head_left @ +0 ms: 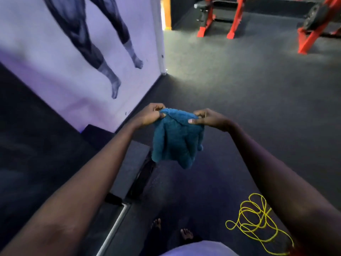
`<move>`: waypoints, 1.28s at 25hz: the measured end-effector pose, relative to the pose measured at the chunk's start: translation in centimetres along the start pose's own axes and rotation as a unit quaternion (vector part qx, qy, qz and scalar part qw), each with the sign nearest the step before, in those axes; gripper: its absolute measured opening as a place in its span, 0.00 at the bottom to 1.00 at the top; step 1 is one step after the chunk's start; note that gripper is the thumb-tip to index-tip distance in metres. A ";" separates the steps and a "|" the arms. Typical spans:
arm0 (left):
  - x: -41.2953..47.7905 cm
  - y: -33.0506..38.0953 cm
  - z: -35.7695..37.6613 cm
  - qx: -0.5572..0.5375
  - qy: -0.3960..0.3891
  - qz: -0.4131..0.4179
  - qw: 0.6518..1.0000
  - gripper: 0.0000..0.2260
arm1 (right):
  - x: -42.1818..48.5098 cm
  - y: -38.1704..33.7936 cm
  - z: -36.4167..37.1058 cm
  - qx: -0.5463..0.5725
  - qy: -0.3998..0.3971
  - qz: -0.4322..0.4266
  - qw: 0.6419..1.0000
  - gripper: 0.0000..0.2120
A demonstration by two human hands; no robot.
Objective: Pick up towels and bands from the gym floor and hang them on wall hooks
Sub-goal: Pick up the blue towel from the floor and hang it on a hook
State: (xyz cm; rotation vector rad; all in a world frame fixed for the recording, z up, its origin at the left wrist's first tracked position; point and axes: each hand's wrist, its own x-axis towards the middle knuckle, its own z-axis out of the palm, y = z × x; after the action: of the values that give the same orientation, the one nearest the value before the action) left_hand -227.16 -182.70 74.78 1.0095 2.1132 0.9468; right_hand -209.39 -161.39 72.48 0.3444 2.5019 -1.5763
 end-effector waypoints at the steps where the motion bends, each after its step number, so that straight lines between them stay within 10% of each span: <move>1: -1.7 -0.2 -0.4 -0.028 -0.008 -0.028 0.999 0.07 | 0.4 -2.0 0.4 0.003 -0.001 -0.026 1.000 0.17; 6: -9.4 0.5 -0.6 -0.168 0.088 -0.027 0.982 0.08 | 2.5 -12.3 4.0 0.040 -0.067 -0.134 0.988 0.18; 12: -19.3 0.5 -5.1 -0.418 0.283 0.025 0.863 0.06 | 3.6 -13.5 8.7 -0.040 -0.231 -0.082 0.969 0.22; 19: -36.3 -3.9 -5.7 -0.232 0.267 -0.055 0.934 0.07 | -0.5 -25.0 22.7 0.132 -0.289 -0.134 0.939 0.11; 32: -65.0 -7.7 -5.2 -0.239 0.554 -0.089 0.792 0.13 | -7.3 -39.9 49.4 0.084 -0.530 -0.205 0.819 0.17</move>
State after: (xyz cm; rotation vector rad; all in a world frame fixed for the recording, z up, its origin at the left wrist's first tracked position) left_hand -199.92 -241.51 85.23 -0.1308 2.4756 2.1783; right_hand -212.74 -223.43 87.70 -0.8878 1.5762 -1.4721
